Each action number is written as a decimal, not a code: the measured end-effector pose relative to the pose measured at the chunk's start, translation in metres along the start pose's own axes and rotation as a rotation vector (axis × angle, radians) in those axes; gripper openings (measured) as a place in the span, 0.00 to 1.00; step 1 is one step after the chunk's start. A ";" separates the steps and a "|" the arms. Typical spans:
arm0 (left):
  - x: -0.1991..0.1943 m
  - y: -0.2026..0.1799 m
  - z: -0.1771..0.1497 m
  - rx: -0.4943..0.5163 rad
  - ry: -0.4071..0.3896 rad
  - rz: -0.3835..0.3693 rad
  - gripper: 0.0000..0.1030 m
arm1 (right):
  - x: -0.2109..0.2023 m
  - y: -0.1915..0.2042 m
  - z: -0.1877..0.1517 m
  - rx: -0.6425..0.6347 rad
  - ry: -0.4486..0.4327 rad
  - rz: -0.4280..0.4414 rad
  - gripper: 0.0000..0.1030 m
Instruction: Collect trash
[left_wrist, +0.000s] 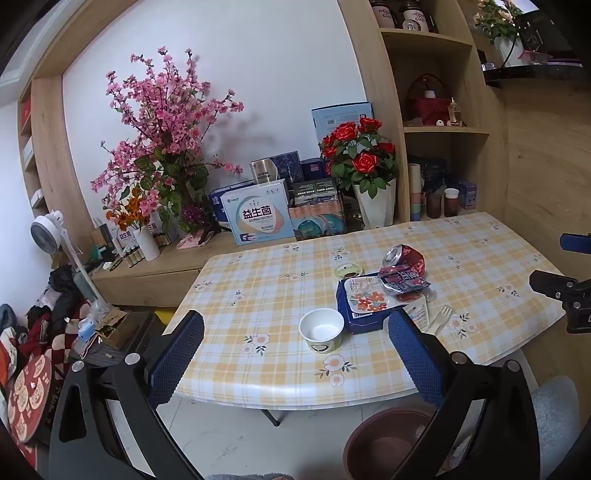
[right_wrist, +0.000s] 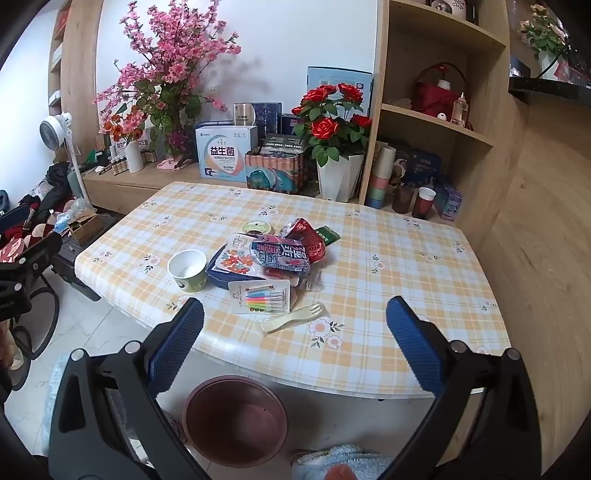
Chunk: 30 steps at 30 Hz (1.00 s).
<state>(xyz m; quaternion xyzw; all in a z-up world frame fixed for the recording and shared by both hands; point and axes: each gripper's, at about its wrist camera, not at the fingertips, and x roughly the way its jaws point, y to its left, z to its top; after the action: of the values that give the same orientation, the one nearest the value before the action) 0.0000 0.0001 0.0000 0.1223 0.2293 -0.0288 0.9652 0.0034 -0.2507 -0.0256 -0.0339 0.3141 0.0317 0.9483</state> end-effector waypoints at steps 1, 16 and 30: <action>0.000 -0.001 0.000 0.009 0.004 0.004 0.95 | 0.000 0.000 0.000 -0.001 0.002 0.000 0.95; -0.002 -0.005 0.004 -0.013 0.002 -0.017 0.95 | 0.000 0.004 -0.001 -0.007 0.009 -0.011 0.95; -0.007 -0.004 0.010 -0.017 -0.001 -0.024 0.95 | 0.000 0.001 -0.001 -0.007 0.010 -0.010 0.95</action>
<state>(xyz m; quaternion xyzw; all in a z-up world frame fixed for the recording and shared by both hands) -0.0022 -0.0063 0.0104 0.1113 0.2308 -0.0386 0.9658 0.0029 -0.2495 -0.0262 -0.0388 0.3187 0.0280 0.9466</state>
